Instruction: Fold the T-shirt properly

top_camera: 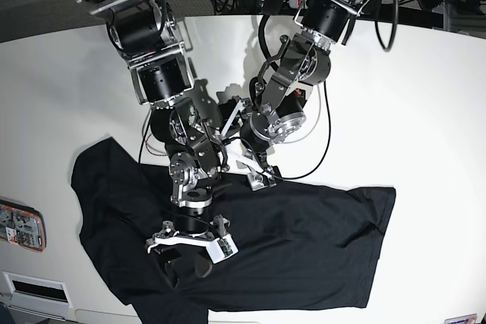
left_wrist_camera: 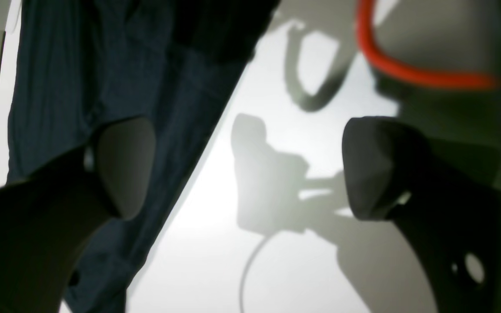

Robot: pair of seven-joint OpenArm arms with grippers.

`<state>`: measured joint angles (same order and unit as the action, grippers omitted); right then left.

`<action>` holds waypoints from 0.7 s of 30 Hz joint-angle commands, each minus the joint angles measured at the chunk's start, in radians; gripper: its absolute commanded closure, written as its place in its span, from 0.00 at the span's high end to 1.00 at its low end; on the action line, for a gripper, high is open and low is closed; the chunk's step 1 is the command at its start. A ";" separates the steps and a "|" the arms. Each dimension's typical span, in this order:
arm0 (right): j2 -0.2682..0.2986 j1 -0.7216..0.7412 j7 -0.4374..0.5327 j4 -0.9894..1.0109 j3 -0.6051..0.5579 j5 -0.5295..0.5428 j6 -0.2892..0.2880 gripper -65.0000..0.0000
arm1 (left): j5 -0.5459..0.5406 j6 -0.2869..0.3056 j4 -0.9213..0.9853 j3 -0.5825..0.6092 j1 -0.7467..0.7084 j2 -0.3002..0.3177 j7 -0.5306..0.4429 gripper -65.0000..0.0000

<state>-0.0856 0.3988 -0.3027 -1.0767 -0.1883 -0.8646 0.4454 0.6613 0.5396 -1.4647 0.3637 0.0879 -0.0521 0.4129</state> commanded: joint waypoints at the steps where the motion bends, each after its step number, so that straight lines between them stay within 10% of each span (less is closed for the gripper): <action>1: -0.009 0.027 0.021 -0.009 -0.006 -0.012 0.016 0.68 | -0.015 -0.017 -0.026 0.002 0.020 -0.015 -0.035 1.00; 12: -0.004 0.024 0.029 -0.052 0.002 -0.011 0.016 0.68 | -0.016 -0.017 -0.027 -0.009 0.026 -0.012 -0.038 0.55; 21: 0.025 0.022 0.144 -0.219 0.158 0.272 0.014 0.68 | -0.150 -0.019 -0.070 -0.225 0.026 0.108 -0.039 0.51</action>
<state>-0.0700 0.3965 -0.1768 -1.2800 -0.0357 -0.5869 0.4488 0.5213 0.5282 -1.5093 0.1387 0.0910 0.0624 0.3973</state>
